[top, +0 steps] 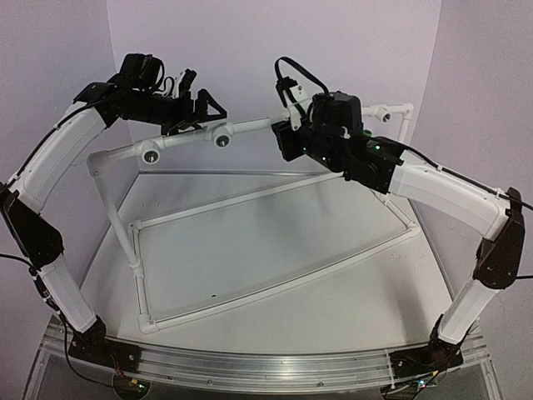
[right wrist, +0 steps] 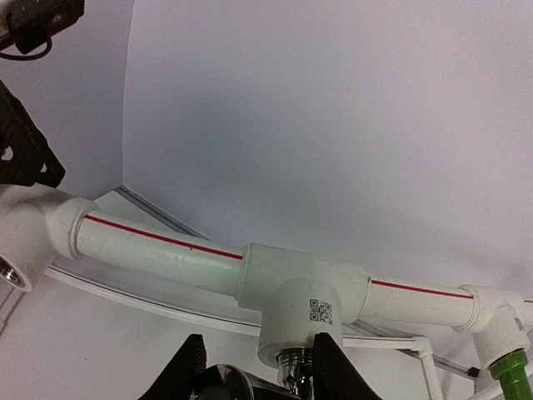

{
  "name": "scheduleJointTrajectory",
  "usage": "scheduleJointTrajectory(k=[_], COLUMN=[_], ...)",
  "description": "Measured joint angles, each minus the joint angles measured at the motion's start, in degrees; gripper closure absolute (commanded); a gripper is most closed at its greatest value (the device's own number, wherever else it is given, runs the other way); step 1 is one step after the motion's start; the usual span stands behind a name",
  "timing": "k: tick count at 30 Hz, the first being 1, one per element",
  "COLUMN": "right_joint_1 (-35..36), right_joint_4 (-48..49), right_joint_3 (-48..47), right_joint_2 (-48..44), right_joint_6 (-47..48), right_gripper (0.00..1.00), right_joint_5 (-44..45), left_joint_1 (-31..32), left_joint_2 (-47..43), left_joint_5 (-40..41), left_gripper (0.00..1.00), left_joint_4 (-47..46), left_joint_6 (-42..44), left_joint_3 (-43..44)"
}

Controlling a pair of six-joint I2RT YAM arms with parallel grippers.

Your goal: Install the water faucets

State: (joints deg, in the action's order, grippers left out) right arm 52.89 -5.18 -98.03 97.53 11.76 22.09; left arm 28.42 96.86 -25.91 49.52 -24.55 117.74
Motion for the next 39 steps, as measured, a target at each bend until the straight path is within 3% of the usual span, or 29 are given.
scheduleJointTrajectory(k=[13, 22, 29, 39], right_joint_1=[-6.6, -10.75, -13.41, -15.08], right_joint_4=[-3.33, -4.22, -5.67, -8.52], right_joint_3=[-1.08, -0.95, 0.46, 1.04], right_joint_2=[-1.77, -2.5, -4.58, -5.87], right_joint_6=[-19.66, -27.18, -29.37, -26.84], right_gripper=[0.75, 0.78, 0.52, 0.25], right_joint_5=[-16.58, -27.51, -32.03, -32.01], left_joint_1=[-0.84, -1.03, -1.33, -1.38], left_joint_2=[0.11, 0.13, 0.36, 1.05], left_joint_5=[-1.04, -1.38, -1.4, -1.49], left_gripper=[0.03, 0.04, 0.04, 0.05], left_joint_4=[-0.07, -0.14, 1.71, 2.14], left_joint_6=[-0.39, -1.06, -1.95, -2.55], left_joint_3=[0.29, 0.37, 0.37, 0.37])
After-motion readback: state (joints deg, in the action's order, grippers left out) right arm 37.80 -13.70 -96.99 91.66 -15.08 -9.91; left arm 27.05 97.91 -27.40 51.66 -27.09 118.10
